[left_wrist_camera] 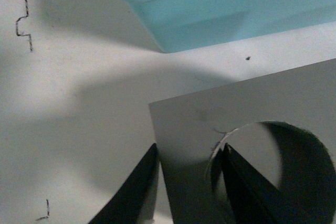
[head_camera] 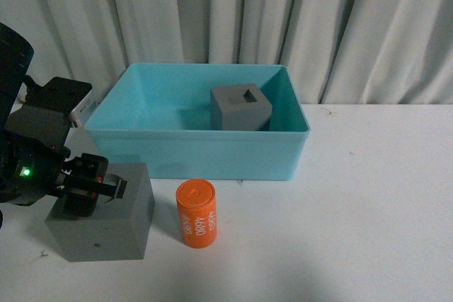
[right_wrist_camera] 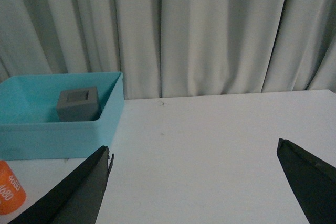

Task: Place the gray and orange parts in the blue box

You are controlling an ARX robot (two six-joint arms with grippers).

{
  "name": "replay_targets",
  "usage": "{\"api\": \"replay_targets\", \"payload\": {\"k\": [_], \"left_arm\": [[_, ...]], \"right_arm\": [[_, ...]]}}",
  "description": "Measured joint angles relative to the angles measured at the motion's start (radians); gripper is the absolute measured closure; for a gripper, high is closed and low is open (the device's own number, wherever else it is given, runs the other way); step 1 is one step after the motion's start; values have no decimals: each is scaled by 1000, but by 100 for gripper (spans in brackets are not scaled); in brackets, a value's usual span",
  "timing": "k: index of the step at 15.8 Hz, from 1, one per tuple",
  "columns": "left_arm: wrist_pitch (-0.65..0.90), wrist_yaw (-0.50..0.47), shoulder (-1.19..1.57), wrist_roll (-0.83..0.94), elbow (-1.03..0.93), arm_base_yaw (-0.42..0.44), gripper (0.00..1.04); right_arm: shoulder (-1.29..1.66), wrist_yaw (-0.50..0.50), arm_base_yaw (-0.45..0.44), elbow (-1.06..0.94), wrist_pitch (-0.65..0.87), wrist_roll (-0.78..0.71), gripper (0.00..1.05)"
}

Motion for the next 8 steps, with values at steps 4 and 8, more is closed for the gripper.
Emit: {"api": "replay_targets", "payload": {"k": [4, 8], "left_arm": [[-47, 36, -38, -11, -5, 7, 84], [-207, 101, -154, -41, 0, 39, 85]], "right_arm": [[0, 0, 0, 0, 0, 0, 6], [0, 0, 0, 0, 0, 0, 6]]}}
